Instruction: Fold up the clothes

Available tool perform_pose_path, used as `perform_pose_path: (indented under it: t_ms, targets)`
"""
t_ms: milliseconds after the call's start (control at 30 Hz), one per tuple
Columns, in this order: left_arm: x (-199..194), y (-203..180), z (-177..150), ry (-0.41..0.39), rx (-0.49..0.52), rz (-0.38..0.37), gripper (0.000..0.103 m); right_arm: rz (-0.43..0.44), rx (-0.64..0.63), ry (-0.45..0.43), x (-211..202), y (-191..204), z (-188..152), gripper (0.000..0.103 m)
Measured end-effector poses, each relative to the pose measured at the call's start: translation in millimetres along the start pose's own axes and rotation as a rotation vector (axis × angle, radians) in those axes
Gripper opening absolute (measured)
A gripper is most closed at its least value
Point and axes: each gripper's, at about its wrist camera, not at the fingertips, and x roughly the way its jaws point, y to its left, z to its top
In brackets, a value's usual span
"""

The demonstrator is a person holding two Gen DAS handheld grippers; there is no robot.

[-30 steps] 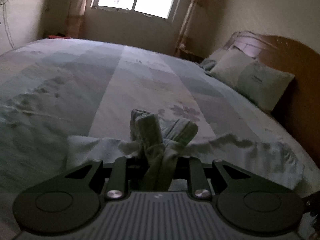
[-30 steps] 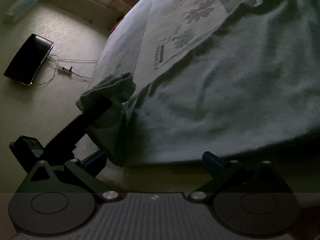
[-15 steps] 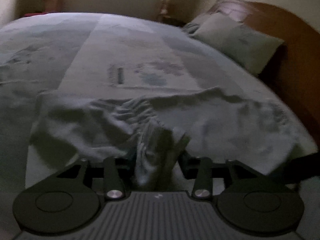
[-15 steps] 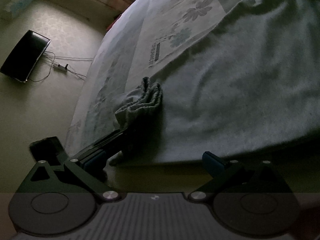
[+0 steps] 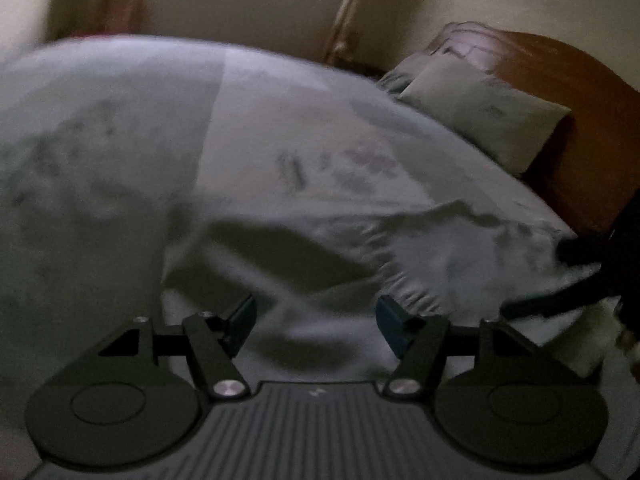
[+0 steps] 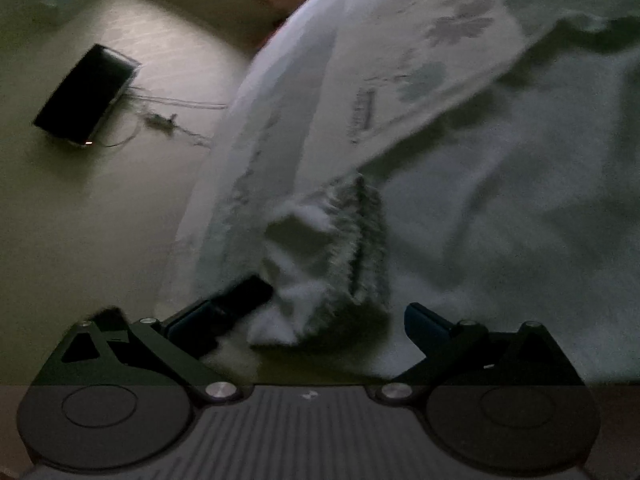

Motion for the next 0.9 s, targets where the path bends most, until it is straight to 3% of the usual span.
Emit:
perform_pose_path:
  t_ms: [67,367,533,667,767,800,900]
  targets:
    - [9.7,10.9,-7.2,0.03,-0.033,0.005,0.066,0.024,-0.011,0.01,10.5,-0.2,11.1,0.103]
    - [7.1,24.3,-12.5,-0.012,-0.063,-0.072,0.069,-0.012,0.026,0.107,83.4,-18.1,41.4,0.103]
    - [-12.3,33.5,-7.8,-0.142,-0.098,-0.099,0.068,-0.011,-0.087,0.093,97.9,-5.1,42.1,0.103]
    - [-19.2,43.9,3.0,-0.172,-0.126,-0.085,0.069,-0.018,-0.201,0.052,100.1,-1.2,35.5,0.097]
    - [-18.4,44.2,4.7,-0.169,-0.122,-0.067,0.07,-0.098,-0.259,0.025,94.0,0.8,31.8,0.06]
    - [-17.3,42.9,4.6,-0.166,-0.116,-0.062,0.07,-0.127,-0.288,0.02,91.8,2.9,30.1,0.04]
    - [-14.0,38.4,6.6,-0.164,-0.102,-0.053,0.07,-0.163,-0.35,-0.002,81.8,10.1,25.4,0.029]
